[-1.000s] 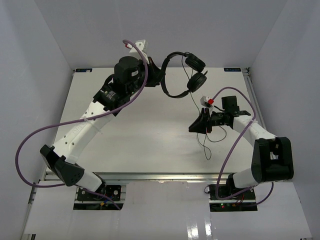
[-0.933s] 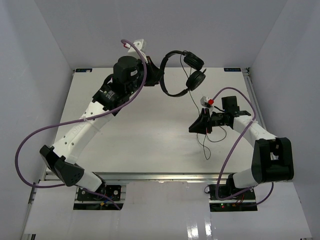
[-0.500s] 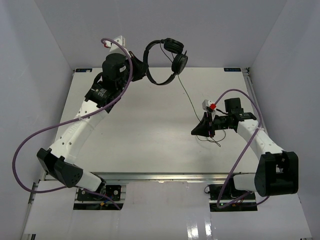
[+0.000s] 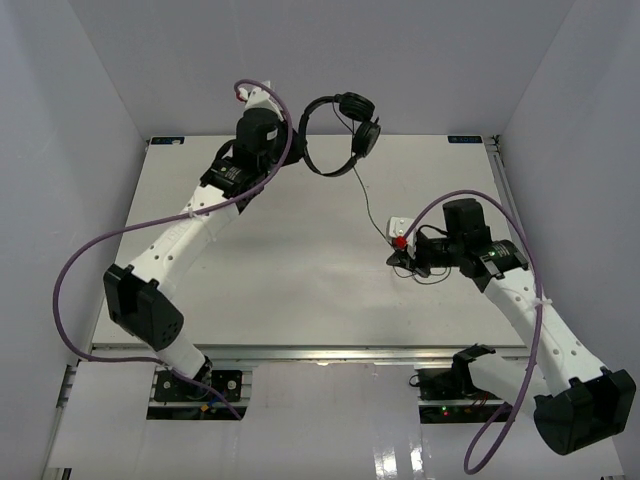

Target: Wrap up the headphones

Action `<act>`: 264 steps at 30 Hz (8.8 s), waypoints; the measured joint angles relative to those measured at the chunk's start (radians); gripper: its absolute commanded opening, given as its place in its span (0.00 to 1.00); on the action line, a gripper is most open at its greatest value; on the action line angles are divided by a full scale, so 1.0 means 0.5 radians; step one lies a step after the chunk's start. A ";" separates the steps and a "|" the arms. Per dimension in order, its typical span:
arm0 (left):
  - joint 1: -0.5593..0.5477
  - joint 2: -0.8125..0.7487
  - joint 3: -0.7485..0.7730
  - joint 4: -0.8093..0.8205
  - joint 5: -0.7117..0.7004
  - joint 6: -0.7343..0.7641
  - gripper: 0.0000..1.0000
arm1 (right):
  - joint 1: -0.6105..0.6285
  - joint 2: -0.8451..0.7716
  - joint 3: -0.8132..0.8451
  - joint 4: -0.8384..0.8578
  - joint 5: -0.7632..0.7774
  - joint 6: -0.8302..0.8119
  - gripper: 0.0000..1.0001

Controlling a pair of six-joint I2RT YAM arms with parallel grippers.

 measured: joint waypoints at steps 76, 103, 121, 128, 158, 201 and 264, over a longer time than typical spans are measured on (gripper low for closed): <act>-0.620 -0.191 0.128 -0.205 0.449 0.626 0.00 | -0.475 0.786 -0.109 1.033 -1.138 0.947 0.28; -0.497 -0.085 0.642 -0.123 -0.333 0.343 0.00 | -0.474 0.756 -0.150 0.288 -1.359 0.127 0.08; -0.189 0.331 0.200 -0.026 -0.517 0.462 0.00 | -0.330 -0.304 0.188 -0.038 -0.354 -0.165 0.08; -0.198 0.454 -0.057 -0.057 -0.352 0.520 0.00 | -0.330 -0.251 0.395 -0.006 -0.101 -0.200 0.08; -0.600 -0.234 -1.052 0.251 0.460 0.857 0.00 | -0.327 0.210 0.082 0.732 0.710 0.251 0.08; -0.601 -0.329 -0.560 0.569 0.953 0.275 0.00 | -0.475 0.561 -0.090 1.023 -0.570 1.003 0.18; -0.162 -0.556 -0.250 0.231 0.215 0.083 0.00 | -0.466 0.557 -0.572 2.259 -0.453 1.637 0.90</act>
